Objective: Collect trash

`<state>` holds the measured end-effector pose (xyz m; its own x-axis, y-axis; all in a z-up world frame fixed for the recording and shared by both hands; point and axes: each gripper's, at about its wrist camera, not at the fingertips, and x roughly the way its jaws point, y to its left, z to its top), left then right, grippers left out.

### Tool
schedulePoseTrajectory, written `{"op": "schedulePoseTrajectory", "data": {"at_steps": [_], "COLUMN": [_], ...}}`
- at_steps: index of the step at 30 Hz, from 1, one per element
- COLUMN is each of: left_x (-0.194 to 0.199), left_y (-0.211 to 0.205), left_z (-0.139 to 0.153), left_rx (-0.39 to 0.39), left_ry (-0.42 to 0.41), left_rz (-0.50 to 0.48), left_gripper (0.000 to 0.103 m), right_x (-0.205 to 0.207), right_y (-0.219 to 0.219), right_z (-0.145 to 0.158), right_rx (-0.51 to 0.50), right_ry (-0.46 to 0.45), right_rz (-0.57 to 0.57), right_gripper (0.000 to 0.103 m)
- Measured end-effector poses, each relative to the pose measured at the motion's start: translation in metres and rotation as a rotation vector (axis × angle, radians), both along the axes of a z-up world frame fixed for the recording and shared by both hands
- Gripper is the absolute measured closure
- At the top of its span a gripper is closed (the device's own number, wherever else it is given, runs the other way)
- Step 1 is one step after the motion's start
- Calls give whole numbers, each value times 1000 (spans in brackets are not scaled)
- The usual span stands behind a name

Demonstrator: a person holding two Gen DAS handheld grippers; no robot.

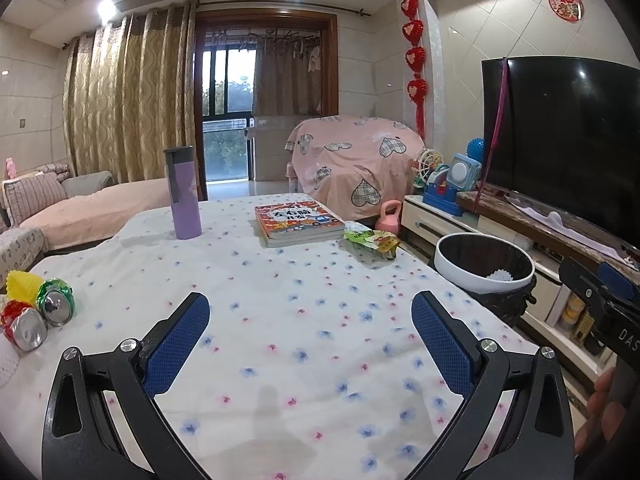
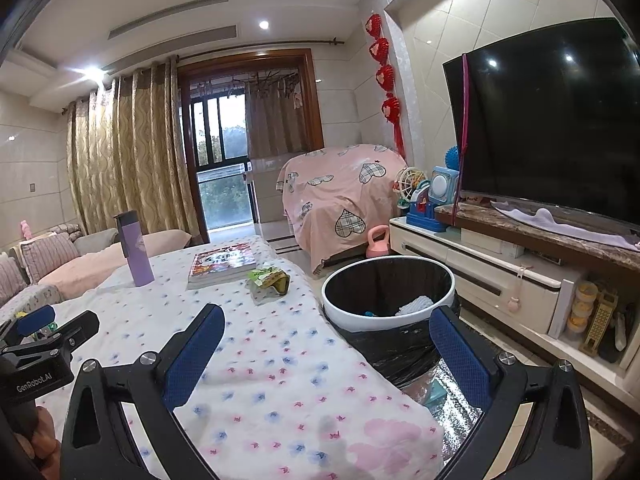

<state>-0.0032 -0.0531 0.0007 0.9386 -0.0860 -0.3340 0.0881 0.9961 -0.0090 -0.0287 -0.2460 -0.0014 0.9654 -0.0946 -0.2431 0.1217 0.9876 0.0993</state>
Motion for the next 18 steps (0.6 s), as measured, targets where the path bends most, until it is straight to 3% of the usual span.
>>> {"op": "schedulePoseTrajectory", "data": {"at_steps": [18], "left_x": [0], "left_y": [2], "left_z": [-3], "left_rx": [3], "left_ry": [11], "left_rz": [-9], "left_gripper": [0], "right_x": [2], "right_y": [2], "right_z": [-2], "right_rx": [-2], "right_ry": [9], "right_rz": [8], "right_gripper": [0]}}
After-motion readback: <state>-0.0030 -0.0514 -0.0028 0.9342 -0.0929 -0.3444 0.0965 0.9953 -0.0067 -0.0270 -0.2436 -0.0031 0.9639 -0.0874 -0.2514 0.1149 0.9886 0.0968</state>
